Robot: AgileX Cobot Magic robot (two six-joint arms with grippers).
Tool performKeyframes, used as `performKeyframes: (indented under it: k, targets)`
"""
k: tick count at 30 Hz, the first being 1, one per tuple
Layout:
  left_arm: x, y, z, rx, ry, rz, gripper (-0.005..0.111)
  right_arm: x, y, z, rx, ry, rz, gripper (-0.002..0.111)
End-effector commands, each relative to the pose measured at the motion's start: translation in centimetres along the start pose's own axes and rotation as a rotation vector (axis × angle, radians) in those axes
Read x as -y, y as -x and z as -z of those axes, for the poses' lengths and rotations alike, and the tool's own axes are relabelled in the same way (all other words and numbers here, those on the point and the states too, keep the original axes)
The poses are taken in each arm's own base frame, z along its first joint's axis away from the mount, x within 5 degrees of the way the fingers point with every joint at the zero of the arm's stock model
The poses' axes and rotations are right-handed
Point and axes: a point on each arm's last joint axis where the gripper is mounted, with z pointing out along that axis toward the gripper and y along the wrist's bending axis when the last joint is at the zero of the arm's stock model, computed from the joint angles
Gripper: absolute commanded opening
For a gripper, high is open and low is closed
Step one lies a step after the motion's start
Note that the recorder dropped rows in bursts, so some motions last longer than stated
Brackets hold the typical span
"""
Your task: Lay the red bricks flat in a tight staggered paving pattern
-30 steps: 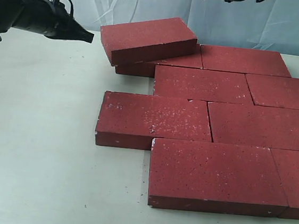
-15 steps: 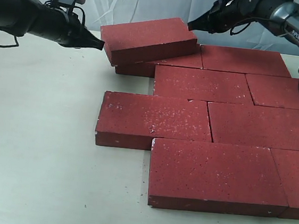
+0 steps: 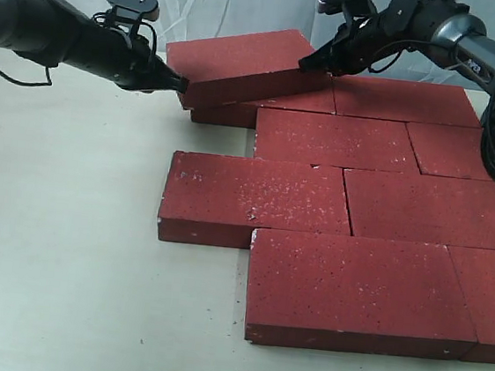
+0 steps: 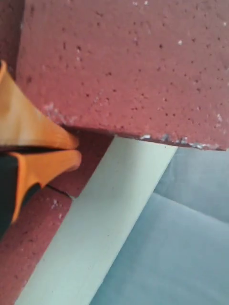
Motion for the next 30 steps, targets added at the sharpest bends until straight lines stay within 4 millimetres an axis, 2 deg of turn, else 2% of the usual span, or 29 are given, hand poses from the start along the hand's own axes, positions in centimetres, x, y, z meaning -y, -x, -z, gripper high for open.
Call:
performKeyframes:
  k: [1, 5, 12, 18, 25, 30]
  targets:
    - [1.6, 0.3, -0.4, 0.005, -0.031, -0.047, 0.000, -0.8, 1.4, 1.6, 0.012, 0.023, 0.024, -0.001]
    - [1.7, 0.5, -0.2, 0.013, -0.025, -0.072, 0.000, -1.1, 1.9, 2.8, -0.012, 0.051, 0.030, -0.001]
    - [1.5, 2.1, 3.0, 0.006, -0.133, -0.131, 0.000, -2.3, 2.1, 5.4, -0.125, 0.167, 0.080, -0.001]
    - [-0.3, 1.9, 5.3, 0.020, -0.024, -0.100, 0.000, -3.7, 3.5, 7.9, -0.118, 0.257, 0.063, -0.001]
    - [-1.1, 0.7, 7.6, 0.010, 0.014, -0.072, 0.000, -8.7, 4.3, 8.7, -0.162, 0.376, 0.127, -0.001]
    - [-1.7, -0.6, 10.3, 0.023, 0.109, -0.048, 0.000, -12.7, 4.9, 8.8, -0.153, 0.443, 0.169, -0.001]
